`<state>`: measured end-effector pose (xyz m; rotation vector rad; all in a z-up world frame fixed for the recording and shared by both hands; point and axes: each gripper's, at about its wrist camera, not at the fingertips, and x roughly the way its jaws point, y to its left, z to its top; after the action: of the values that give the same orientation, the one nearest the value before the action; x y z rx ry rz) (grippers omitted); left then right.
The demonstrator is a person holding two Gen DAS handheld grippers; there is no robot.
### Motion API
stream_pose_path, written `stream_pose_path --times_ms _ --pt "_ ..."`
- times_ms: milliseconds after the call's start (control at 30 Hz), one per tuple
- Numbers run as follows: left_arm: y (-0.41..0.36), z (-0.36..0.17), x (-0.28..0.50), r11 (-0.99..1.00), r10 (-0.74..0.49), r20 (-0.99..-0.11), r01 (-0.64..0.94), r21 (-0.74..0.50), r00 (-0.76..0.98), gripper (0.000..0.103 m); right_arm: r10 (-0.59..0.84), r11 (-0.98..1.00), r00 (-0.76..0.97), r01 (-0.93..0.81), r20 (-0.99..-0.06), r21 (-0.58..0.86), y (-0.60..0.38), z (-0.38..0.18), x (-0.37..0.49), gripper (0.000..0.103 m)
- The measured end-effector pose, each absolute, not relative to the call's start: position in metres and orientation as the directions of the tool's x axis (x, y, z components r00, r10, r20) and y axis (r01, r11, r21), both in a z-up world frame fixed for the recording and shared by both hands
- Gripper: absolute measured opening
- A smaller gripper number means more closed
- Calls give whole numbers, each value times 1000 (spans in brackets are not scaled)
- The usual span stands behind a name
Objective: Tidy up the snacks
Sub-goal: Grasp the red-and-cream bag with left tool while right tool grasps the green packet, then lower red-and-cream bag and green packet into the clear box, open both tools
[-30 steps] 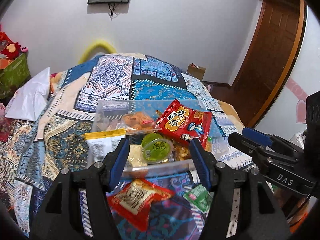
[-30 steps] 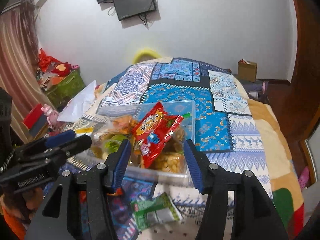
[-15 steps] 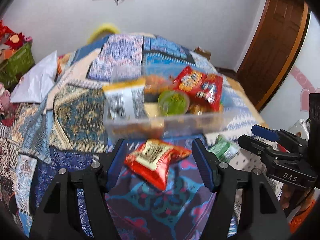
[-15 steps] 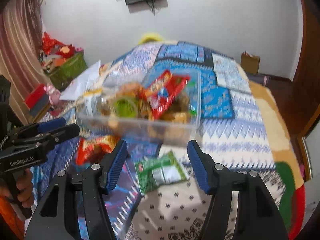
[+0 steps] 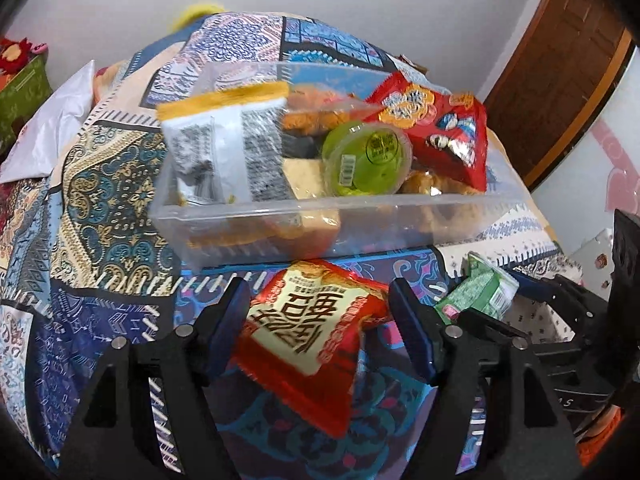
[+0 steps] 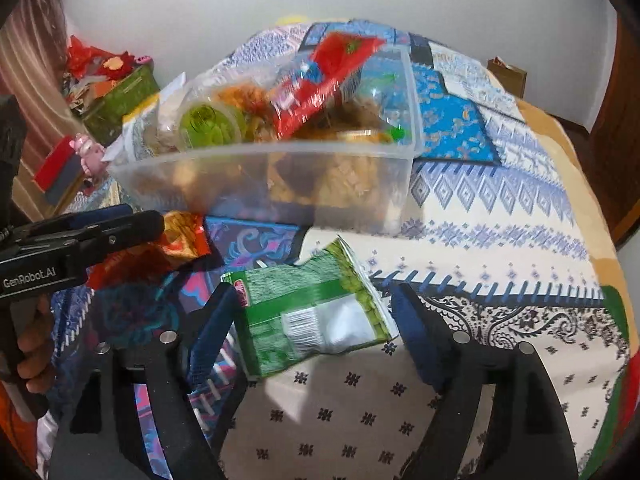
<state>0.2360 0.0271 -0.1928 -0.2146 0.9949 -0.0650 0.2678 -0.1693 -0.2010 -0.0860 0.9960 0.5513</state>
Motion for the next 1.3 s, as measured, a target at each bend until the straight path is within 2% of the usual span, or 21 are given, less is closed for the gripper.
stream_pose_path --times_ms 100,167,400,467,567,600,733,933,1300 --pt "22 -196 235 981 -147 -820 -25 -193 553 77 406 856 417 -486 -813 178 -169 -203 266 79" --pt "21 -198 234 981 -151 -818 -17 -193 555 80 411 854 420 -488 -809 181 -170 -203 265 76" --pt "16 -211 230 981 -159 -834 -13 -195 528 86 428 852 431 -485 -794 196 -174 -201 262 52" --pt "17 -219 229 982 -142 -848 -32 -184 511 85 438 850 430 -484 -790 208 -176 -200 263 50" --pt "20 -219 227 977 -144 -835 -55 -204 532 82 444 850 433 -482 -785 215 -176 -199 262 46" --pt "21 -218 227 976 -144 -831 -62 -209 537 75 445 850 434 -482 -783 215 -176 -198 261 45" --pt "23 -214 224 969 -167 -818 -61 -239 551 60 454 847 439 -482 -775 223 -177 -194 259 38" --pt "18 -198 203 970 -179 -788 -31 -243 589 59 464 846 460 -483 -757 225 -179 -181 252 29" --pt "33 -144 183 970 -146 -707 -40 -240 692 59 497 834 511 -505 -701 222 -178 -148 243 28"
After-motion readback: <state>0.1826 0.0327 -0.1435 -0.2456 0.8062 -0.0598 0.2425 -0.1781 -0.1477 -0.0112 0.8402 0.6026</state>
